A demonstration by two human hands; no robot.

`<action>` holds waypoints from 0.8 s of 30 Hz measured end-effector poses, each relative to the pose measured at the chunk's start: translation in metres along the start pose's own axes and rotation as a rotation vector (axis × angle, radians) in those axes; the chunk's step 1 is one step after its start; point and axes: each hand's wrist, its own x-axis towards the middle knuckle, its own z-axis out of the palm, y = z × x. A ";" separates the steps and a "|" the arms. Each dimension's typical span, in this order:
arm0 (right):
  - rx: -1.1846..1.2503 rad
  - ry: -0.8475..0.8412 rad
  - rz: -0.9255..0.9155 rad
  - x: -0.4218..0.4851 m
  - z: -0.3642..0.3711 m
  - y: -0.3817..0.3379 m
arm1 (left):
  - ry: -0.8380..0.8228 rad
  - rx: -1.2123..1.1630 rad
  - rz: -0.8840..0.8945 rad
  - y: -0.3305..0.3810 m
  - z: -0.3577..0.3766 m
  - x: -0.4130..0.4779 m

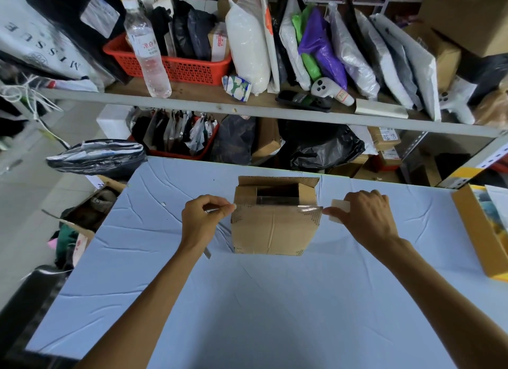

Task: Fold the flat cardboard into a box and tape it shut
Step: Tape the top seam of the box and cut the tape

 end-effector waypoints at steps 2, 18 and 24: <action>-0.005 -0.001 -0.004 0.000 0.002 0.001 | -0.010 -0.027 0.009 -0.002 0.002 0.002; -0.009 0.026 -0.028 0.008 0.001 -0.006 | -0.055 -0.136 0.090 -0.008 0.010 0.003; 0.019 -0.120 -0.128 0.024 -0.004 0.001 | -0.117 -0.282 0.041 -0.008 0.005 0.003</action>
